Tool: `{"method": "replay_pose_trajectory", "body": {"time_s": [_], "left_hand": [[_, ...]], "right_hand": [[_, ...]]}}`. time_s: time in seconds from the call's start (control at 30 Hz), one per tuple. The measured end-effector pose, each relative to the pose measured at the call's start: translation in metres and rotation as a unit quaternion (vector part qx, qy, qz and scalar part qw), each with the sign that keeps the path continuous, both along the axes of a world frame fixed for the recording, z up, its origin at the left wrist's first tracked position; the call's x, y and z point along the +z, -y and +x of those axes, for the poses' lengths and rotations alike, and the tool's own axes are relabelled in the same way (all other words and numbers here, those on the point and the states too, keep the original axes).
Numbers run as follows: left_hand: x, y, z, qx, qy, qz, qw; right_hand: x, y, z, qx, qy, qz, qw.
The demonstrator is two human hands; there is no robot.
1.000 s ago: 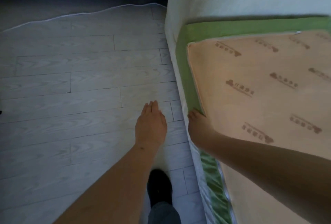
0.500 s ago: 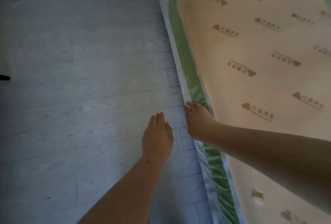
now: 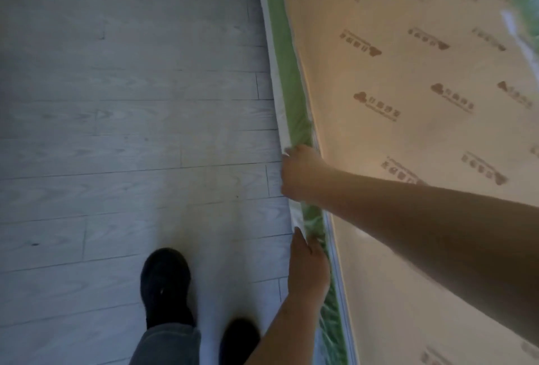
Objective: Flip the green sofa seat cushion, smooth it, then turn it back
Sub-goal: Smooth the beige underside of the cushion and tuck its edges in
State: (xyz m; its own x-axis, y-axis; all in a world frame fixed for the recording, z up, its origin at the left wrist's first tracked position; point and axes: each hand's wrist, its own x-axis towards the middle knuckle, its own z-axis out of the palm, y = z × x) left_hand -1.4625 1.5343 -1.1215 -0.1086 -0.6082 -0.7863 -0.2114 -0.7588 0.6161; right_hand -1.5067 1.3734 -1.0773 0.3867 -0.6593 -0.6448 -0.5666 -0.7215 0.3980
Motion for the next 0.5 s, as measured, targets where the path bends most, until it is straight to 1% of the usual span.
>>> {"method": "replay_pose_trajectory", "body": {"time_s": [0.03, 0.07, 0.1, 0.13, 0.17, 0.2, 0.23, 0.27, 0.3, 0.33, 0.37, 0.4, 0.43, 0.47, 0.5], "left_hand": [[0.005, -0.019, -0.010, -0.001, -0.005, -0.008, 1.000], [0.005, -0.035, -0.015, -0.005, 0.007, -0.005, 1.000], [0.004, -0.052, -0.022, -0.004, 0.005, 0.003, 1.000], [0.005, -0.066, -0.025, 0.002, 0.010, -0.007, 1.000], [0.013, -0.080, -0.026, 0.008, 0.010, -0.024, 1.000], [0.016, -0.090, -0.026, 0.014, -0.002, -0.036, 0.999], [0.012, -0.101, -0.030, 0.034, -0.001, -0.033, 0.999], [0.006, -0.108, -0.032, 0.055, -0.015, -0.027, 0.998], [0.008, -0.119, -0.031, 0.068, -0.021, -0.011, 0.997], [0.008, -0.123, -0.030, 0.065, -0.018, -0.007, 0.998], [0.008, -0.133, -0.028, 0.064, -0.023, -0.009, 0.998], [0.009, -0.144, -0.024, 0.067, -0.032, -0.028, 0.997], [0.008, -0.158, -0.021, 0.079, -0.051, -0.038, 0.995], [0.005, -0.170, -0.018, 0.075, -0.064, -0.053, 0.994], [0.002, -0.182, -0.015, 0.093, -0.073, -0.058, 0.991]], "right_hand": [[0.007, -0.006, -0.004, -0.003, 0.019, -0.051, 0.999], [-0.002, -0.015, -0.006, 0.022, 0.009, -0.086, 0.996], [-0.014, -0.031, -0.009, 0.048, -0.030, -0.049, 0.997], [-0.013, -0.054, -0.011, 0.064, -0.073, 0.018, 0.995], [-0.010, -0.081, -0.015, 0.052, -0.078, 0.073, 0.993], [-0.006, -0.093, -0.013, -0.025, -0.057, 0.107, 0.992], [-0.002, -0.092, -0.007, -0.066, -0.021, 0.080, 0.994], [0.002, -0.088, -0.003, -0.067, 0.024, 0.024, 0.997], [0.006, -0.098, 0.000, -0.032, 0.053, -0.059, 0.996], [-0.002, -0.109, -0.001, -0.012, 0.029, -0.098, 0.995], [-0.012, -0.123, -0.006, 0.044, -0.021, -0.065, 0.997], [-0.013, -0.140, -0.008, 0.123, -0.067, -0.035, 0.989], [-0.015, -0.164, -0.005, 0.101, -0.074, 0.041, 0.991], [-0.013, -0.176, -0.002, 0.036, -0.074, 0.067, 0.994], [-0.014, -0.179, 0.005, -0.029, -0.044, 0.084, 0.995]]}}
